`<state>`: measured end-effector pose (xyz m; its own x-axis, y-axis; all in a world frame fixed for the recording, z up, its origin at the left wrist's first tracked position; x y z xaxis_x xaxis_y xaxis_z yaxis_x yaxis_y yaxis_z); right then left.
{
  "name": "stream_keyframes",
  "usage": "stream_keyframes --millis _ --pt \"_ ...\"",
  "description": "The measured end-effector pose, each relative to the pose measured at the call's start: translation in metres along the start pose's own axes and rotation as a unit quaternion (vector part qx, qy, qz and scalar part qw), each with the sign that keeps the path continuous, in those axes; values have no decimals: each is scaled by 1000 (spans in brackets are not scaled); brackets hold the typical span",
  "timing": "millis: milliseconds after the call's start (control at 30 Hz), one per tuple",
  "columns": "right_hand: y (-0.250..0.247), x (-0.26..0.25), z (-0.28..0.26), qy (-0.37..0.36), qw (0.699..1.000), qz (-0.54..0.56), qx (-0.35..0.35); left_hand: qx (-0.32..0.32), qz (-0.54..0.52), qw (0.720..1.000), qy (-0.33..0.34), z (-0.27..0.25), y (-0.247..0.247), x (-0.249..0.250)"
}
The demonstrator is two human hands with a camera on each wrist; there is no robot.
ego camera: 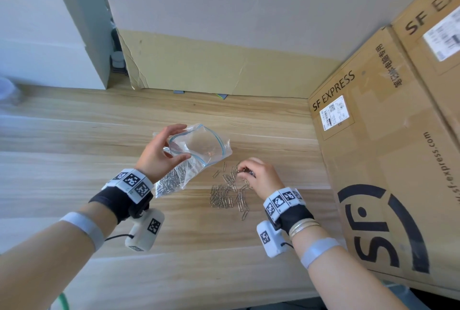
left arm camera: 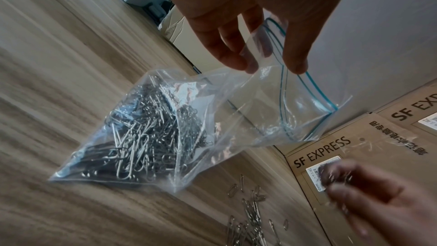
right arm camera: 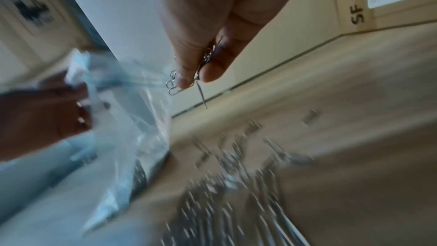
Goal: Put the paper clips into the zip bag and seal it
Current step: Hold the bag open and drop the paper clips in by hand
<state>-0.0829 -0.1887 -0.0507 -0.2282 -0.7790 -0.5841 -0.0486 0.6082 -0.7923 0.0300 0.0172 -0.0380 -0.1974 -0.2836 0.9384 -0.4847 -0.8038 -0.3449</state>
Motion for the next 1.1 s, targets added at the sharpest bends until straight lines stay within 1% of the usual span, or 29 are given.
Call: stream_keyframes --millis 133,200,267,400,500,533,600,667,733,767,800,833,867,900,933,1033,1100 --pt "-39 -45 16 -68 995 1 71 3 -1 1000 5 1 0 3" --pt "-44 -65 27 -92 992 3 85 -4 2 1000 5 1 0 4" --pt "-37 -80 38 -111 991 7 74 -12 5 1000 5 1 1 5" --pt "-8 -101 52 -126 992 -4 27 -14 4 1000 15 0 2 7" --pt "-5 -102 54 -111 994 16 7 -9 4 1000 16 0 -1 7" --pt "-9 -100 52 -107 994 25 16 -5 2 1000 14 0 -2 6" --pt "-25 -92 49 -99 992 46 57 3 1 1000 9 1 -4 4" --pt "-37 -72 48 -62 991 78 92 10 2 1000 7 0 -6 3" --pt "-40 -42 47 3 990 82 114 15 1 1000 7 0 -7 1" --pt "-36 -26 47 35 992 61 107 15 0 1000 6 0 -7 0" --pt "-26 -12 47 62 995 21 74 15 0 1000 6 0 -6 0" --pt "-10 -2 46 79 997 -21 19 14 1 1000 5 0 -6 -1" --pt "8 5 43 84 994 -52 -40 13 2 1000 3 0 -5 -1" --pt "24 8 39 81 991 -67 -84 12 3 1000 1 0 -4 -2" --pt "36 8 36 72 989 -73 -108 12 1 1000 0 0 -4 -3" --pt "59 4 33 32 985 -103 -131 14 0 1000 3 1 -2 -4" --pt "69 6 32 20 982 -115 -150 16 1 1000 2 1 -2 -4"
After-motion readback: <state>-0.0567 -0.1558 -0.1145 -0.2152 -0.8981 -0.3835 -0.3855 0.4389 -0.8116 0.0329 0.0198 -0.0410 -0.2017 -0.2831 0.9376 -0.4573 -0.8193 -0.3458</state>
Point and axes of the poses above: each hand's wrist, its own z-axis towards the middle knuckle, its own y-axis out of the palm, x = y × z, the point moved 8 cm from there along z, towards the middle knuckle, and after that the axes turned 4 degrees about y, right-handed, at the moved point
